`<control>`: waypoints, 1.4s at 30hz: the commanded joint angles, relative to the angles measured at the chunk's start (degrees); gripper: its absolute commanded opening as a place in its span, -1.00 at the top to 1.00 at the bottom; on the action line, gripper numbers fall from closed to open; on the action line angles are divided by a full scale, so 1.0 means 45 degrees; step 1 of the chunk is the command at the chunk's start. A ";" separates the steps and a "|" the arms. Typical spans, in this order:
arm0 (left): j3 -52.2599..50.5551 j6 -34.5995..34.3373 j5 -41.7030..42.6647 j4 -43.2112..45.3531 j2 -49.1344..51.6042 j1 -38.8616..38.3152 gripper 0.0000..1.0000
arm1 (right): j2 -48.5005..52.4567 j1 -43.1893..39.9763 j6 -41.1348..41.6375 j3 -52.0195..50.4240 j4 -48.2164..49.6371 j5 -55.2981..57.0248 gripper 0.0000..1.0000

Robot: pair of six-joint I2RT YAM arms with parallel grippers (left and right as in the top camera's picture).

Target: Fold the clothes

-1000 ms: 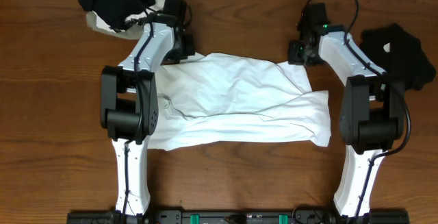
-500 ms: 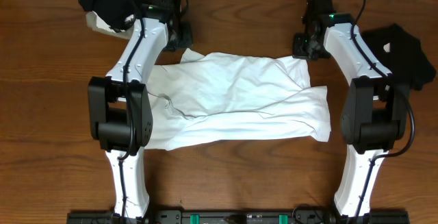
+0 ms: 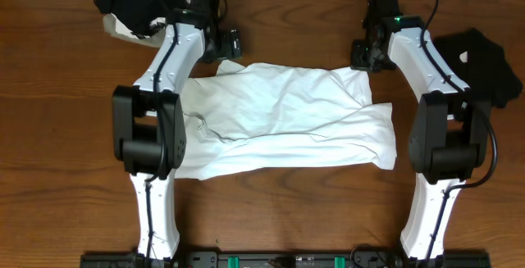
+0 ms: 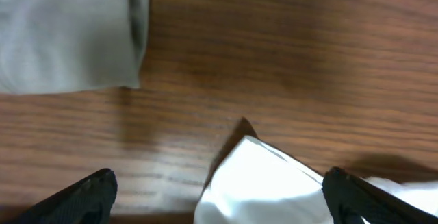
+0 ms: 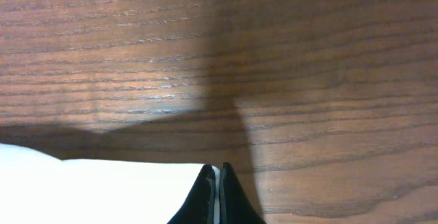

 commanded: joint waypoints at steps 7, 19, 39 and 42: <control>0.0005 0.0228 -0.0291 0.0223 0.0529 0.0010 -0.79 | 0.0049 -0.0053 0.0189 0.0219 -0.0015 0.0083 0.98; 0.0005 0.0646 -0.0933 0.0107 0.0991 -0.0466 -0.76 | 0.0049 -0.0049 0.0180 0.0219 -0.0151 0.0049 0.98; 0.0019 0.0641 -0.0933 0.0049 0.1404 -0.0447 0.56 | 0.0049 -0.0053 0.0180 0.0219 -0.0165 0.0049 0.98; 0.0019 0.0641 -0.0933 0.0053 0.1287 -0.0447 0.71 | 0.0049 -0.0058 0.0180 0.0219 -0.0170 0.0049 0.99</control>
